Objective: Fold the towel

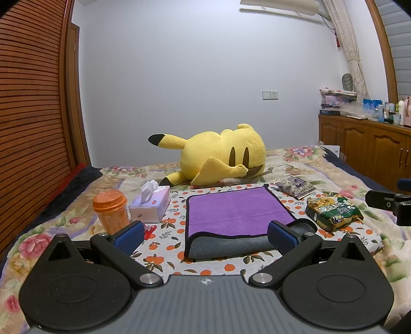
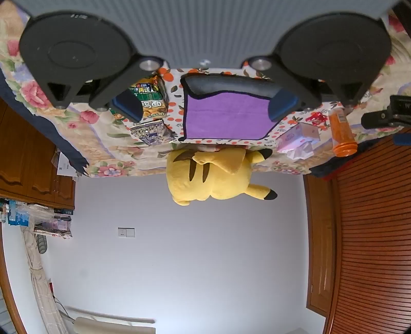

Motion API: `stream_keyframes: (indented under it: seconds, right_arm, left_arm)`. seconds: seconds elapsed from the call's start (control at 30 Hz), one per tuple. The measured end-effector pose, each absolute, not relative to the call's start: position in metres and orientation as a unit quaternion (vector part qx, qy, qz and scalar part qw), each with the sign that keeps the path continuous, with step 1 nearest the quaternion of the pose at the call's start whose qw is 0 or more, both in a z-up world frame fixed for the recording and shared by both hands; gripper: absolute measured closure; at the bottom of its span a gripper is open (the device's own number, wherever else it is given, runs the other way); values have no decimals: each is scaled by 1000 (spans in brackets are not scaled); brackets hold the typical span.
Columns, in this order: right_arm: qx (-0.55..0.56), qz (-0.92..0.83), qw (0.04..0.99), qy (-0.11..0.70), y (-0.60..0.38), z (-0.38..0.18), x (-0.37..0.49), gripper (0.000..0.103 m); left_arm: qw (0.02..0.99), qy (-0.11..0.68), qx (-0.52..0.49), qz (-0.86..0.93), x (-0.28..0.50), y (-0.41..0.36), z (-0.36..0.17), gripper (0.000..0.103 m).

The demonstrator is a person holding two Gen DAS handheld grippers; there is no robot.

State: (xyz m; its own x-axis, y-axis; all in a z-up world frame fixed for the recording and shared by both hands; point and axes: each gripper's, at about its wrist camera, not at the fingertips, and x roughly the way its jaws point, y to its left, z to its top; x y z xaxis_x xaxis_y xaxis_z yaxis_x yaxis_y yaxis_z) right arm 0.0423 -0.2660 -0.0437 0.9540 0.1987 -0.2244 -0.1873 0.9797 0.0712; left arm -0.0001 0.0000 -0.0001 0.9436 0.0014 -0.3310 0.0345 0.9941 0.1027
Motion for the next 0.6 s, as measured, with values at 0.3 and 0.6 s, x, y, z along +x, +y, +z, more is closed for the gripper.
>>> stream_keyframes:
  seconds: [0.3, 0.6]
  right_arm:
    - [25, 98, 988, 116, -265, -44, 42, 0]
    - [25, 98, 988, 117, -264, -43, 42, 0]
  left_arm:
    - [984, 167, 55, -7, 0, 0, 0, 0]
    - [985, 166, 56, -7, 1, 3, 0, 0]
